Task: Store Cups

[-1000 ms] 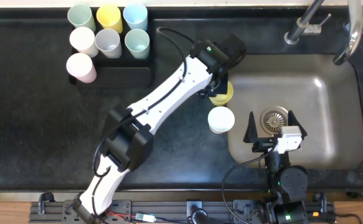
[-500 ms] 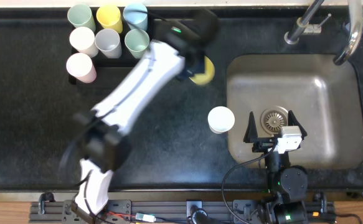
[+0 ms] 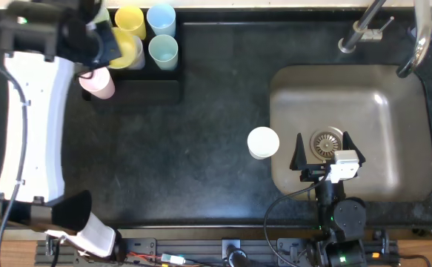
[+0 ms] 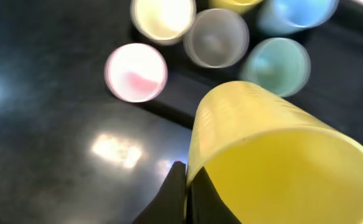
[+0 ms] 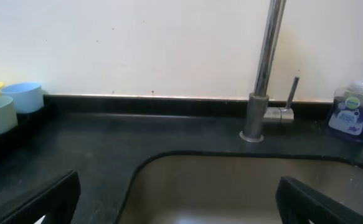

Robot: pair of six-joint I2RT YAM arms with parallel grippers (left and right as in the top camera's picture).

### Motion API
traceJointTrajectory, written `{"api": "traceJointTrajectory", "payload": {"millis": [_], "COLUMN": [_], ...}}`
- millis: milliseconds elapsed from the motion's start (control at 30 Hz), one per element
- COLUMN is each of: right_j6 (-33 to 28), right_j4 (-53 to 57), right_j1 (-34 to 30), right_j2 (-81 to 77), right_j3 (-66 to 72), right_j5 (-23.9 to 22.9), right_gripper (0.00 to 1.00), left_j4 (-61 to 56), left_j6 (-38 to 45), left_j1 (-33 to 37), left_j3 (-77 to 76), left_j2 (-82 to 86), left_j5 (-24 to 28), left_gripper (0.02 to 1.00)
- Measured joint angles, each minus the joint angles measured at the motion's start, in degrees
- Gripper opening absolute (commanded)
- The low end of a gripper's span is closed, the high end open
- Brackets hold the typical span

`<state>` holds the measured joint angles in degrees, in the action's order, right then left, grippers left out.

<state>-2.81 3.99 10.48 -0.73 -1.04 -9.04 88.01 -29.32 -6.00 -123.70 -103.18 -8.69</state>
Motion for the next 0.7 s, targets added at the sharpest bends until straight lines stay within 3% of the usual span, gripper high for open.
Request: {"api": "traceJointTrajectory", "payload": {"millis": [367,467,700], "right_j6": [0.02,0.0,0.0], "right_j4": [0.0,0.0,0.0], "right_j1": [0.0,0.0,0.0], "right_j2": [0.0,0.0,0.0], "right_j3": [0.0,0.0,0.0], "right_j5": [0.02,0.0,0.0], "right_gripper": [0.998,0.996,0.998], "left_j4": [-6.84,-8.17,-8.35], "left_j6": [-0.44,-7.61,-33.24], "left_j1": [2.25,2.25,2.23], "left_j3": [10.38,13.84,19.34], "left_j2": [0.0,0.0,0.0], "left_j5": [0.66,1.22,2.49], "left_gripper": [0.036,0.036,0.036]}}
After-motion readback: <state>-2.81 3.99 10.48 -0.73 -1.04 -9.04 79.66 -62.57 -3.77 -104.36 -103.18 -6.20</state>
